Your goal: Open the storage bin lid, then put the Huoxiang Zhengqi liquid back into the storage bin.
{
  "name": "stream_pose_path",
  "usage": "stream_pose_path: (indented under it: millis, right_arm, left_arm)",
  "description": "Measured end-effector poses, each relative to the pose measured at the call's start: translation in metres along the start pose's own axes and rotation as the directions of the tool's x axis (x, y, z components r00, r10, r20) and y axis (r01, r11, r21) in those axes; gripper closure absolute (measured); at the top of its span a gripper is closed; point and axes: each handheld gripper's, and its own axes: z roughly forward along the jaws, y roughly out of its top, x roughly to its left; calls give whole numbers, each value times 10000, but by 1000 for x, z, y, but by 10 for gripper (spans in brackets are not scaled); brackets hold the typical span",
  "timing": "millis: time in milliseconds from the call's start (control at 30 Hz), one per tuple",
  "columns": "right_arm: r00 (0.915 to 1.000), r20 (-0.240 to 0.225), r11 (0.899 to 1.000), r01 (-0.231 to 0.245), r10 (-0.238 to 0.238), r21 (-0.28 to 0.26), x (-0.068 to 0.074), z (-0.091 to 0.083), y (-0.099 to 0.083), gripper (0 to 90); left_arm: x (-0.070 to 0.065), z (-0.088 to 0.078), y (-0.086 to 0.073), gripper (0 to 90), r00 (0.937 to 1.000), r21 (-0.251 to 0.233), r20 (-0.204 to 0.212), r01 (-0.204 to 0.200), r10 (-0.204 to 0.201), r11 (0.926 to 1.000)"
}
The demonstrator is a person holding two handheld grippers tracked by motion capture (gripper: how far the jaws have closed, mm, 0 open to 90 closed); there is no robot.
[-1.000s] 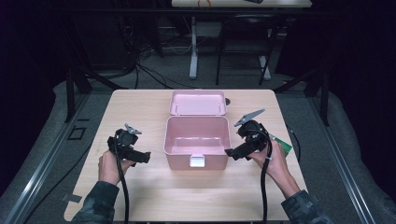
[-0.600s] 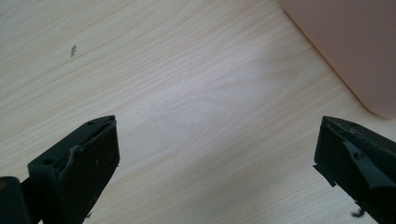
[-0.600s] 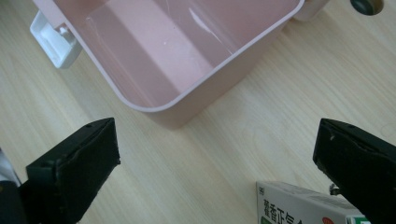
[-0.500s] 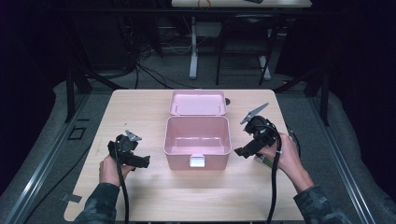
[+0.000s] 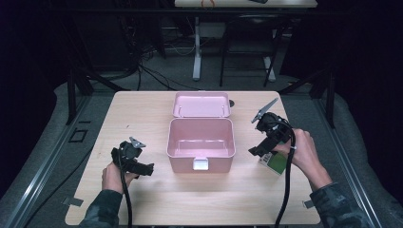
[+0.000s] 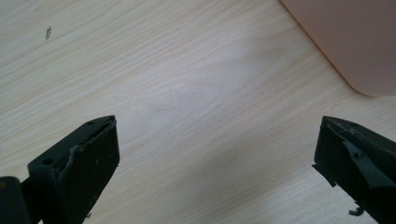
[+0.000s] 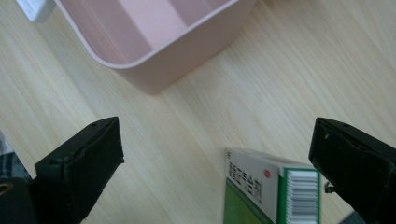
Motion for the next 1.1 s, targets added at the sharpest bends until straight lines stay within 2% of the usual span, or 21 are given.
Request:
stream_pose_path:
  millis: [167,367,600,700,867,967,1033,1100]
  right_arm:
    - [9999,161,9981,-70,60,606,-11,-7,-2,0]
    - [9996,200,9955,-218,200,924,-20,-12,-4,0]
    - [9988,185,9872,-487,464,1521,-32,-11,-12,0]
    - [9992,190,9831,-378,349,1789,-37,-9,-16,0]
    - [9993,87,9707,-371,361,2375,-45,-4,-19,0]
    - [9994,2,9665,-343,354,2545,-47,1,-21,0]
    - [9993,-42,9596,-336,362,2793,-48,5,-22,0]
    - [9991,99,9552,-429,419,2928,-49,9,-23,24]
  left_arm:
    - [2,1,1,2,10000,-36,70,-21,21,10000]
    - [1,3,1,2,9999,27,135,-49,49,10000]
    - [1,3,0,2,9998,53,192,-47,46,10000]
    - [2,3,-1,2,9998,67,201,-41,40,10000]
    - [2,5,-2,2,9995,141,309,-25,20,9999]
    - [1,5,-1,2,9994,143,352,-70,64,9999]
    - [0,5,-1,2,9993,147,356,-99,94,9998]
    - [1,5,-1,2,9993,178,365,-111,105,9998]
